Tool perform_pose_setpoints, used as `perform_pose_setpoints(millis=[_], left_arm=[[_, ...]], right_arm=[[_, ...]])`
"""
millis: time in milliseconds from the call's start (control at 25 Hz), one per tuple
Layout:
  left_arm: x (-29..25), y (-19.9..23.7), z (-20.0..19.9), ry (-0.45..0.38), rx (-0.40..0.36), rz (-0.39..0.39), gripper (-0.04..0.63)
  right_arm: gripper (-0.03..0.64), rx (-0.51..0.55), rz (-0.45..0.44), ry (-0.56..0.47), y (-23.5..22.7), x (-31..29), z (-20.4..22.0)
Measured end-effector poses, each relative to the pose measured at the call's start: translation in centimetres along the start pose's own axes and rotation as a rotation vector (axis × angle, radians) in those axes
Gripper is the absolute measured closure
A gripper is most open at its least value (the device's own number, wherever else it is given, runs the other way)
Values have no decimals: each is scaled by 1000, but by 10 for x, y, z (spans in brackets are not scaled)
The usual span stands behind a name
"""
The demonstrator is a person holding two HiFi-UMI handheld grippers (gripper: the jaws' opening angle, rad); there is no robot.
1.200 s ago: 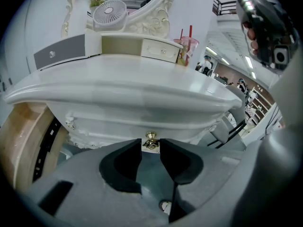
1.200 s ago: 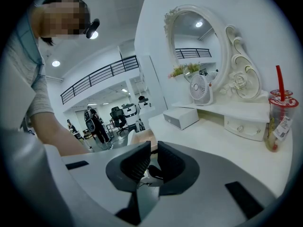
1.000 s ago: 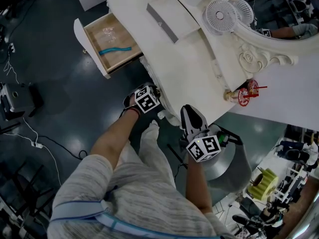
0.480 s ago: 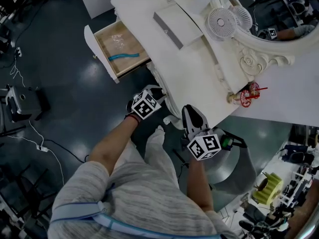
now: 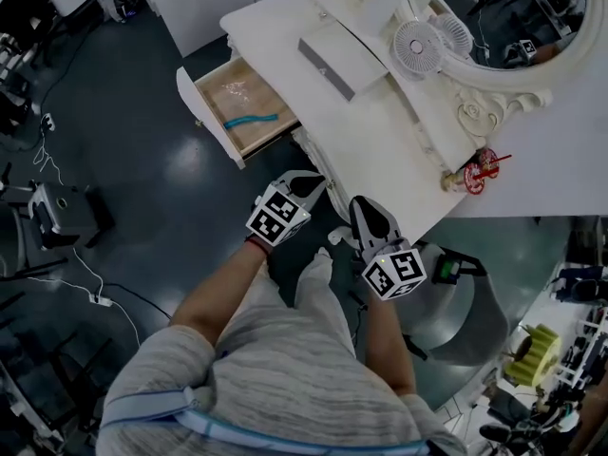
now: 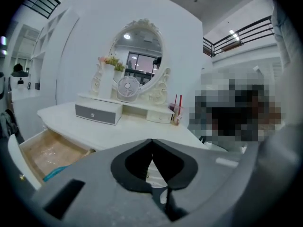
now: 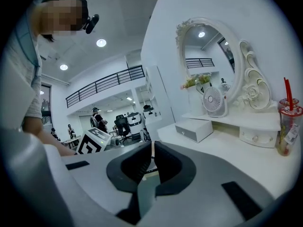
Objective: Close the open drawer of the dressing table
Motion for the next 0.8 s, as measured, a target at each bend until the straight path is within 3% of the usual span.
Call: perform_pose_setpoints(millis=[800], left_arm=[[154, -23, -2, -183, -109, 27, 580]], right_arm=[[607, 90, -9, -64, 90, 14, -15]])
Point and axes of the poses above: the fingertips, and each gripper's own axes: x backward along the fingers, y to its left, z out of its underside, the point moved 9 cm from there along x, backward along the fingers, and after that the axes turned 13 degrees about y, right-handed, at the moved point
